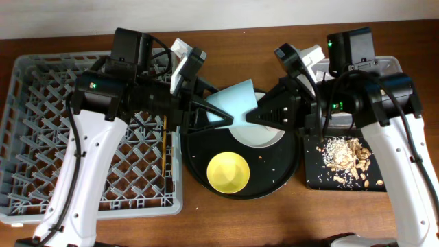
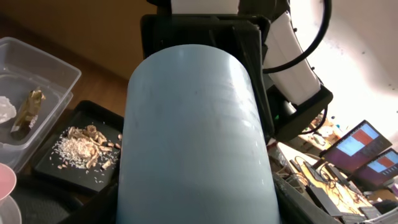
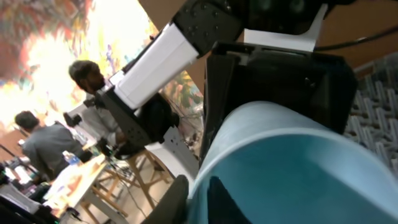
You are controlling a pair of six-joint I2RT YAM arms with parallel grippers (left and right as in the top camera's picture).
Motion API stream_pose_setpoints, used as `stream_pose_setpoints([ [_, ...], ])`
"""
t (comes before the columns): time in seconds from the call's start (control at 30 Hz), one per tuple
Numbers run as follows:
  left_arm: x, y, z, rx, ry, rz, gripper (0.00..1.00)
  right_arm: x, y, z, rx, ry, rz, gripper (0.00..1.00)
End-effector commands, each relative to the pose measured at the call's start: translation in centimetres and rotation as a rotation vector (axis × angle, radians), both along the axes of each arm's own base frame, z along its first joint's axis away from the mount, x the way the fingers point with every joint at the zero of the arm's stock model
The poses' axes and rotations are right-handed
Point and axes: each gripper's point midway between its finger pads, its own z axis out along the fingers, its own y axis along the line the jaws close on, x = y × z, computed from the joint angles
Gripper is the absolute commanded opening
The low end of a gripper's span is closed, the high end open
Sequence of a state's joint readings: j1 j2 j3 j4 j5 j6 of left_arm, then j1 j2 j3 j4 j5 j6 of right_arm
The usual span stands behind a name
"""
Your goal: Sort waste into correct bins and load items into the dishwasher rack
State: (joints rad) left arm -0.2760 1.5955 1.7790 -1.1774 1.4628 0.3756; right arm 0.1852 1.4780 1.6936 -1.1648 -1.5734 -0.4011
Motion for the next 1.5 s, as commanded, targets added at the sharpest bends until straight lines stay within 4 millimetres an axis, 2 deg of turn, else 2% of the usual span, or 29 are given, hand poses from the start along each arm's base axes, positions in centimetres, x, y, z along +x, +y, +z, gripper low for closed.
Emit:
stream_pose_setpoints([
  [0.0, -1.1, -0.1, 1.3, -0.054, -0.029, -0.041, 0.54, 0.3, 0.1, -0.1, -0.016, -0.022, -0.013, 0.46],
  [0.03, -0.3, 0.1, 0.5, -0.003, -0.017, 0.002, 0.54, 0.7, -0.3, -0.1, -0.016, -0.022, -0.031, 0.67],
  [0.07, 1.8, 1.0, -1.4, 0.117, 0.020, 0.120, 0.54, 1.6, -1.5, -0.1, -0.017, -0.020, -0.079, 0.76],
  [0.1, 3.2, 2.0, -2.6, 0.192, 0.044, 0.204, 0.54, 2.5, -2.6, -0.2, -0.019, -0.019, -0.122, 0.81],
  [0.13, 5.7, 4.3, -4.9, 0.331, 0.102, 0.363, 0.54, 3.8, -4.0, -0.8, -0.056, 0.005, -0.202, 0.88],
  [0.17, 7.1, 6.1, -6.6, 0.437, 0.150, 0.481, 0.54, 4.7, -4.8, -1.8, -0.110, 0.042, -0.263, 0.92],
  [0.2, 8.8, 9.3, -9.2, 0.604, 0.217, 0.658, 0.54, 5.8, -5.8, -4.1, -0.230, 0.088, -0.354, 0.95],
  [0.23, 10.3, 15.3, -12.4, 0.869, 0.276, 0.934, 0.54, 6.3, -6.7, -6.8, -0.382, 0.136, -0.434, 0.99],
  [0.3, 10.8, 20.0, -14.1, 1.062, 0.311, 1.146, 0.54, 6.6, -8.4, -10.0, -0.567, 0.187, -0.517, 0.99],
  [0.33, 11.0, 21.0, -14.5, 1.103, 0.322, 1.197, 0.54, 6.4, -9.0, -10.9, -0.621, 0.210, -0.534, 0.99],
  [0.4, 12.3, 21.8, -16.0, 1.155, 0.335, 1.227, 0.54, 5.8, -9.7, -12.6, -0.696, 0.261, -0.544, 0.99],
  [0.5, 14.8, 21.6, -19.0, 1.174, 0.378, 1.222, 0.54, 5.6, -9.8, -13.9, -0.709, 0.297, -0.532, 0.99],
  [0.6, 17.3, 20.9, -23.0, 1.185, 0.419, 1.181, 0.54, 5.5, -9.8, -14.6, -0.717, 0.313, -0.527, 0.99],
  [0.77, 18.7, 20.2, -26.9, 1.207, 0.473, 1.128, 0.55, 5.5, -9.8, -14.6, -0.719, 0.310, -0.530, 0.99],
  [0.83, 19.0, 19.9, -27.8, 1.210, 0.478, 1.118, 0.66, 5.5, -9.8, -14.6, -0.719, 0.310, -0.530, 0.99],
  [0.87, 19.2, 19.9, -27.8, 1.205, 0.472, 1.122, 0.87, 5.5, -9.8, -14.6, -0.719, 0.309, -0.530, 0.99],
  [0.9, 19.4, 19.9, -27.6, 1.201, 0.468, 1.125, 0.99, 5.5, -9.8, -14.6, -0.719, 0.310, -0.529, 0.99],
  [0.97, 19.9, 19.9, -26.1, 1.178, 0.444, 1.142, 0.99, 5.4, -9.7, -14.5, -0.709, 0.315, -0.523, 0.99],
  [1.03, 20.3, 18.9, -21.3, 1.077, 0.399, 1.146, 0.99, 5.4, -9.7, -14.5, -0.710, 0.316, -0.523, 0.95],
  [1.07, 19.8, 18.1, -18.3, 1.012, 0.380, 1.135, 0.96, 5.6, -9.8, -14.6, -0.720, 0.307, -0.531, 0.76],
  [1.1, 18.1, 17.2, -14.5, 0.935, 0.359, 1.114, 0.94, 6.0, -10.6, -15.6, -0.792, 0.298, -0.567, 0.51],
  [1.17, 15.2, 16.7, -10.2, 0.858, 0.311, 1.115, 0.95, 7.1, -11.6, -17.4, -0.935, 0.351, -0.684, 0.50],
  [1.23, 11.5, 16.6, -5.8, 0.783, 0.247, 1.130, 0.99, 9.3, -10.8, -19.7, -1.101, 0.298, -0.832, 0.50],
  [1.3, 8.9, 17.4, -4.2, 0.789, 0.222, 1.163, 0.99, 10.6, -10.1, -22.5, -1.213, 0.285, -0.943, 0.50],
  [1.33, 8.1, 17.5, -3.9, 0.787, 0.219, 1.165, 0.99, 11.2, -9.2, -24.8, -1.241, 0.277, -0.945, 0.50],
  [1.37, 7.6, 17.5, -3.8, 0.792, 0.225, 1.162, 0.99, 12.0, -8.7, -27.1, -1.267, 0.260, -0.946, 0.47],
  [1.47, 7.6, 17.5, -4.0, 0.796, 0.229, 1.160, 0.99, 13.0, -9.4, -32.3, -1.381, 0.283, -0.940, 0.39],
])
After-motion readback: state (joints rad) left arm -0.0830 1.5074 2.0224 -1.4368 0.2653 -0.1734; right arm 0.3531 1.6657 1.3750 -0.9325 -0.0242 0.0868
